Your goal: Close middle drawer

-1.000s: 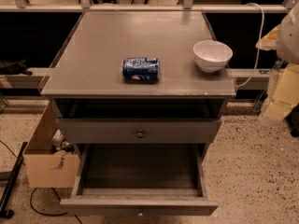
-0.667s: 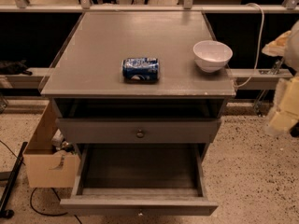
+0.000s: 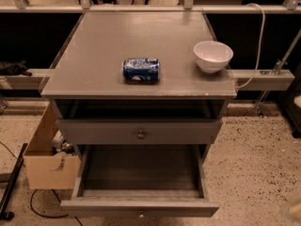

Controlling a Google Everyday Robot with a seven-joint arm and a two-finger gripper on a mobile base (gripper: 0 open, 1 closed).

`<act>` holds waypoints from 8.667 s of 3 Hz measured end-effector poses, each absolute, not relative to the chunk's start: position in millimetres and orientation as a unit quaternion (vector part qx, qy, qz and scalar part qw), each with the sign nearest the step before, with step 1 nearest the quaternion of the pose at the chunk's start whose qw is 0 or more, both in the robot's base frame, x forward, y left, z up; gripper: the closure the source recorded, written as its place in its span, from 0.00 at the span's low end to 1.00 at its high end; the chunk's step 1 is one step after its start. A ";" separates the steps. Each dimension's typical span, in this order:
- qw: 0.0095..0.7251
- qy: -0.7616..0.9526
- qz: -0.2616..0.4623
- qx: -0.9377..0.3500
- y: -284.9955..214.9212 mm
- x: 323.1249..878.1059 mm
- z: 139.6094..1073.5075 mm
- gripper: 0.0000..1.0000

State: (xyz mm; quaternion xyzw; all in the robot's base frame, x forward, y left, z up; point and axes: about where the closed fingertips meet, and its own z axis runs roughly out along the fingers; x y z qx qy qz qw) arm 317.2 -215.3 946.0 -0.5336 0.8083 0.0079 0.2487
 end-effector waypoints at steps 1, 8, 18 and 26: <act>0.273 0.795 0.047 -0.540 -195.3 277.1 908.1 0.00; 0.354 0.666 0.232 -0.614 -128.2 350.6 727.6 0.94; 0.328 0.745 0.355 -0.460 -98.5 293.2 470.9 1.00; 0.262 0.792 0.296 -0.465 -88.5 370.9 403.7 0.58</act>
Offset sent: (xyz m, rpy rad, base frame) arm -0.0396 0.0692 -0.1580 0.4470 -0.0423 0.5137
